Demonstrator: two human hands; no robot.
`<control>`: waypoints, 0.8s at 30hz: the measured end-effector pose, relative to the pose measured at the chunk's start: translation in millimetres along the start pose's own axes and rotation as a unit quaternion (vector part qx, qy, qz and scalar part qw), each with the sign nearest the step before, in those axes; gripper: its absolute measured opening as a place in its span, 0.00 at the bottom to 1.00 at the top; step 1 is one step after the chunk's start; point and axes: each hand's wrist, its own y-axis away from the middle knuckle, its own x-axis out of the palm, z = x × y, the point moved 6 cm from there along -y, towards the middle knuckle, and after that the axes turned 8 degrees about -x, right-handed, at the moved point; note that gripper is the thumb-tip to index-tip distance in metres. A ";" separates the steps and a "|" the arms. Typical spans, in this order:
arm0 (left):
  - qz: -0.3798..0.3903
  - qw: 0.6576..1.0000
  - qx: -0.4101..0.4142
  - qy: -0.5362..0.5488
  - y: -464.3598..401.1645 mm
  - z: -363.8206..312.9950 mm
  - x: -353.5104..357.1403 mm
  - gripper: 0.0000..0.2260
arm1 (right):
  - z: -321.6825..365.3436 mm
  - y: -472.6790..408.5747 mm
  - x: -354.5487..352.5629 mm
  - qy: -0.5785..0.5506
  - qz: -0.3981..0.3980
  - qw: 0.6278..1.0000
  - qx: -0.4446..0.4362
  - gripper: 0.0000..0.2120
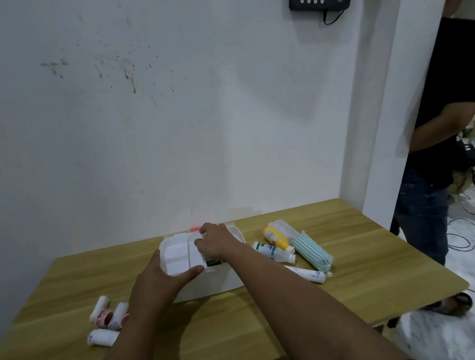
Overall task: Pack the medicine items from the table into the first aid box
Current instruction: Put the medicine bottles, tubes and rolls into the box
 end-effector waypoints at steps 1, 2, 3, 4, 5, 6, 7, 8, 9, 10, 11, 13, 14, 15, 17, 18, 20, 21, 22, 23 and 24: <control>0.000 1.000 0.002 -0.001 0.5 2.5 -1.7 0.50 | 1.6 -0.7 -0.4 0.006 0.001 1.000 -0.004 0.24; -0.001 1.000 0.002 0.001 1.2 4.9 -5.7 0.49 | 4.4 -1.7 -2.0 0.010 -0.004 1.000 -0.009 0.24; -0.001 1.000 0.001 0.002 1.4 8.1 -9.3 0.49 | 8.8 -2.1 -5.5 0.010 -0.014 1.000 -0.019 0.24; -0.003 1.000 0.002 0.001 0.9 12.7 -10.8 0.49 | 14.1 -1.4 -11.6 0.005 -0.025 0.999 -0.033 0.23; -0.007 1.000 0.005 0.001 1.4 15.8 -10.7 0.49 | 17.0 0.6 -21.2 -0.003 -0.043 0.998 -0.042 0.21; -0.014 1.000 0.004 0.006 2.0 18.9 -11.1 0.49 | 17.1 2.7 -33.3 -0.008 -0.064 0.997 -0.047 0.20; -0.014 1.000 -0.003 0.004 4.6 21.9 -15.6 0.49 | 18.6 2.3 -43.3 -0.008 -0.086 0.995 -0.049 0.18; 0.002 1.000 0.000 0.001 1.0 12.8 -1.5 0.49 | 0.3 2.6 -65.4 -0.012 -0.115 0.993 -0.034 0.17; 0.013 1.000 0.007 -0.006 -3.4 5.3 14.4 0.49 | -19.2 3.0 -87.4 -0.007 -0.139 0.990 -0.021 0.16; 0.009 1.000 0.012 -0.007 -2.1 7.1 12.0 0.49 | -25.6 1.0 -98.7 0.000 -0.153 0.988 -0.016 0.15; 0.007 1.000 0.013 -0.003 -0.7 5.5 11.9 0.49 | -35.0 1.5 -111.2 0.006 -0.161 0.987 -0.005 0.15; -0.001 1.000 0.018 -0.005 2.7 4.7 9.2 0.49 | -48.0 3.9 -131.5 0.025 -0.171 0.985 0.010 0.15; -0.007 1.000 0.021 -0.003 2.6 5.7 6.2 0.49 | -56.0 4.3 -141.5 0.032 -0.177 0.983 0.021 0.15; -0.013 1.000 0.024 -0.002 2.9 4.3 4.3 0.48 | -66.2 5.5 -152.3 0.039 -0.183 0.982 0.036 0.15; -0.020 0.999 0.035 -0.001 7.3 -2.8 1.2 0.47 | -91.1 8.1 -172.5 0.061 -0.188 0.978 0.068 0.16; -0.025 0.999 0.041 0.002 9.0 -5.8 -0.1 0.46 | -104.6 9.9 -180.6 0.076 -0.187 0.976 0.087 0.16; -0.030 0.999 0.045 0.004 10.4 -7.8 -0.8 0.46 | -133.3 10.2 -190.8 0.111 -0.178 0.970 0.122 0.17; -0.031 0.999 0.044 0.005 9.5 -7.1 -0.4 0.46 | -146.2 10.0 -192.5 0.128 -0.167 0.968 0.137 0.16; -0.034 0.998 0.044 0.005 8.8 -5.6 -0.2 0.47 | -158.7 9.9 -192.4 0.140 -0.153 0.967 0.150 0.14; -0.039 0.998 0.043 0.002 8.6 -4.7 -0.6 0.47 | -170.0 9.9 -191.0 0.152 -0.139 0.964 0.168 0.09; -0.043 0.998 0.042 -0.001 8.7 -3.8 -0.8 0.48 | -180.7 9.0 -188.6 0.162 -0.125 0.962 0.180 0.04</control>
